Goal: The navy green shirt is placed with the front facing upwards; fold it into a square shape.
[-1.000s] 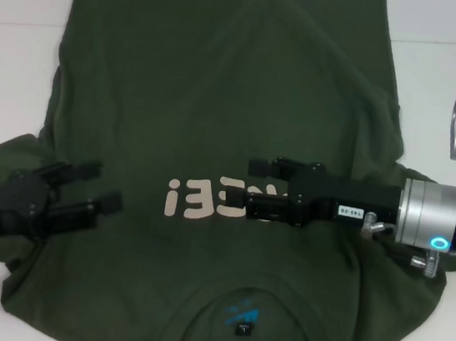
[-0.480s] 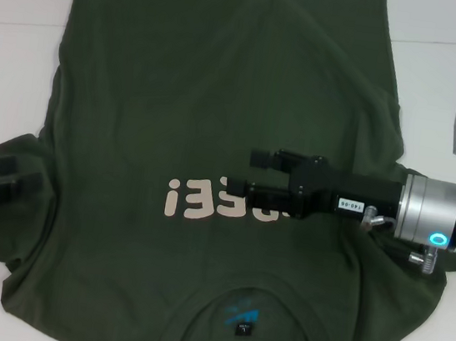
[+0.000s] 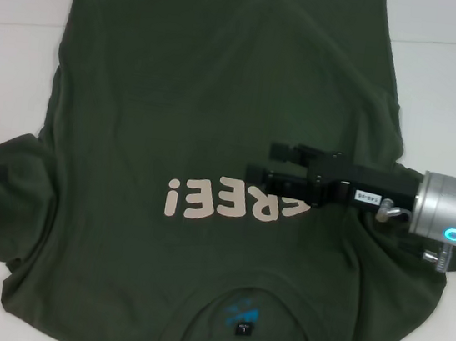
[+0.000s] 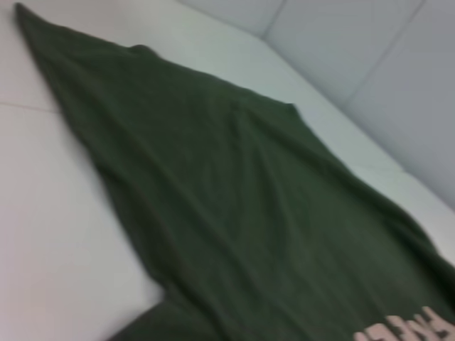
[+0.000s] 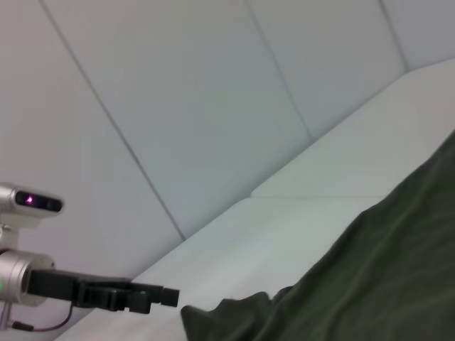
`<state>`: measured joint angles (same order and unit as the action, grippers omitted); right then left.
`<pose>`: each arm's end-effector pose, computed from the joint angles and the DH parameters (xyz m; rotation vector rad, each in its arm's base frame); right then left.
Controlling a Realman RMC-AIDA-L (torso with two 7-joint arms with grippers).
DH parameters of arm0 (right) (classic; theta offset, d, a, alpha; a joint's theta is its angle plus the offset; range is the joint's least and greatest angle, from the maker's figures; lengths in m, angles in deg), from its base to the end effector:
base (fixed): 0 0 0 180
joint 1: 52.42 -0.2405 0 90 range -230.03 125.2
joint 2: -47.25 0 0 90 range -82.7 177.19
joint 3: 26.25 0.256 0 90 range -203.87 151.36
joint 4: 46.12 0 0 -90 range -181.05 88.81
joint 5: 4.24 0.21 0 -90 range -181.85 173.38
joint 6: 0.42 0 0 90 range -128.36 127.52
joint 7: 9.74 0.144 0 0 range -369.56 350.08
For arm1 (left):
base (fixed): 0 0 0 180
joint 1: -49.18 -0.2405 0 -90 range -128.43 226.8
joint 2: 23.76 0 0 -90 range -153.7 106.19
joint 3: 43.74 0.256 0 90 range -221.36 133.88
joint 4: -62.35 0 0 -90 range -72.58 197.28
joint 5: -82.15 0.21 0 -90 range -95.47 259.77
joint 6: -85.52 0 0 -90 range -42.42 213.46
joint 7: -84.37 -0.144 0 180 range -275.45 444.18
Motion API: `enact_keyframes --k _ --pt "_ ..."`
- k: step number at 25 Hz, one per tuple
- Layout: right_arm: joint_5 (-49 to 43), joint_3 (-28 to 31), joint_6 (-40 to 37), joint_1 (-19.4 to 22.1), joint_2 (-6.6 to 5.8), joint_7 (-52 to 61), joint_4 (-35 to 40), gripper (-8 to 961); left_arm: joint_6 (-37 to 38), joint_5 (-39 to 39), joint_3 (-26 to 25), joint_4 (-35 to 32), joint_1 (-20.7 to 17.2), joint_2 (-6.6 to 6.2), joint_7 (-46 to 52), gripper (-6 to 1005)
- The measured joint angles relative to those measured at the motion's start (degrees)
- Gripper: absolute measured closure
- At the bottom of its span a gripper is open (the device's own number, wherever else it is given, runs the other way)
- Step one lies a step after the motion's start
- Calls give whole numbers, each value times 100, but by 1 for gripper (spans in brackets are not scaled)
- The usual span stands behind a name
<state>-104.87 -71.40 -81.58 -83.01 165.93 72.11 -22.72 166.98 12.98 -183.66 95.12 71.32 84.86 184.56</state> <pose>0.2662 0.3280 -0.0344 -2.5591 0.9782 0.9100 -0.3545 0.3116 0.0666 -2.3215 -1.2839 -0.5932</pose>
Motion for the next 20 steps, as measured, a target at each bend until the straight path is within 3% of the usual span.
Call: enact_keyframes --k 11,20 --pt "0 211 17 142 8 2 7 57 -663 462 -9 19 110 -96 382 80" --pt "0 275 34 142 -4 -10 7 57 -1014 876 15 -23 233 25 444 80"
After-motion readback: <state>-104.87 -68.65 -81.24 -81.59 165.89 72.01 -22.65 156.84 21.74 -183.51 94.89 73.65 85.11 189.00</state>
